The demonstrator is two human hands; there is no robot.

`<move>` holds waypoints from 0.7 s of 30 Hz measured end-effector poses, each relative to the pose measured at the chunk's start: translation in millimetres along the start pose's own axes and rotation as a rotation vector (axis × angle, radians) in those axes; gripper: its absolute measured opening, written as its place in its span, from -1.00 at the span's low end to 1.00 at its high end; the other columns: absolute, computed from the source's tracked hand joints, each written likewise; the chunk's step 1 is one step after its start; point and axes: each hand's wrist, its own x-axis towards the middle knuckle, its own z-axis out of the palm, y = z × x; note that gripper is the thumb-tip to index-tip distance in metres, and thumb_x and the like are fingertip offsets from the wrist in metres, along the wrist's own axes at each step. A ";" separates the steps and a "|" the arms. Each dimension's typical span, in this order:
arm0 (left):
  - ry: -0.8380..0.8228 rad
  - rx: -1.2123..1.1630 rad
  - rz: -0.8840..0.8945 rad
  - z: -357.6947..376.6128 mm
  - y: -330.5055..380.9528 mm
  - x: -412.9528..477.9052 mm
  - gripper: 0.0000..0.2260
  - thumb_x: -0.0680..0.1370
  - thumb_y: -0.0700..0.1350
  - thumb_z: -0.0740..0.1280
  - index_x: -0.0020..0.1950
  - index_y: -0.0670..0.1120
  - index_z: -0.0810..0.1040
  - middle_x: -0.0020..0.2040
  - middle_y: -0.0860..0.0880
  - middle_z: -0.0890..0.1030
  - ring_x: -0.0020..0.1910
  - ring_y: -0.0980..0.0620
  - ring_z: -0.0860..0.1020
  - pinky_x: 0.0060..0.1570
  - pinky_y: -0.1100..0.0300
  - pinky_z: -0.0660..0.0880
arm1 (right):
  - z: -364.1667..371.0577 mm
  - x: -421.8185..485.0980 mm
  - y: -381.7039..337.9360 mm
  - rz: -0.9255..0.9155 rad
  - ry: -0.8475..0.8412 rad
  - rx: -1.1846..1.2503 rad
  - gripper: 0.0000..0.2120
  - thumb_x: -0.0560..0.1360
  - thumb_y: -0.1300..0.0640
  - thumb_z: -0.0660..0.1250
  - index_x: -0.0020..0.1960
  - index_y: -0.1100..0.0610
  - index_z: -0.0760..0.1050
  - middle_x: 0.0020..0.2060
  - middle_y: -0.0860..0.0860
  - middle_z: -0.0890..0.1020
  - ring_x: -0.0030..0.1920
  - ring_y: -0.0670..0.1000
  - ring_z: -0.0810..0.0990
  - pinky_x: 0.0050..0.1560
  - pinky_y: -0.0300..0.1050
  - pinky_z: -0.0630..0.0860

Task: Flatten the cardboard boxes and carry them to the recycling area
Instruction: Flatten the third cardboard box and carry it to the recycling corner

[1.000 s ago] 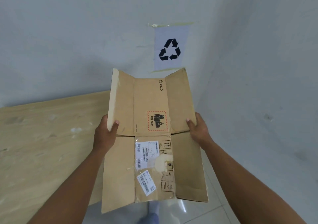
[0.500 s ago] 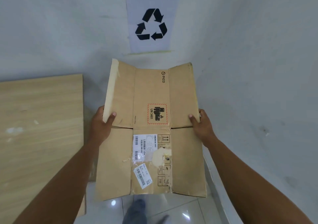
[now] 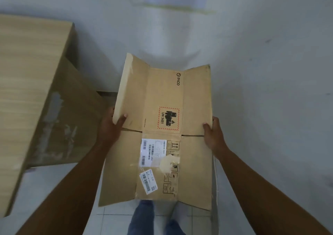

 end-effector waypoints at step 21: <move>-0.023 0.084 -0.134 235.5 -345.1 158.6 -0.58 0.59 -0.01 0.38 0.39 -0.11 0.43 0.14 0.07 0.53 -0.02 0.11 0.55 -0.25 0.57 0.42 | 238.3 267.9 279.9 0.063 -0.030 -0.077 -0.61 0.66 0.10 0.21 0.47 0.08 0.32 0.32 0.13 0.53 0.29 0.16 0.52 0.32 0.12 0.48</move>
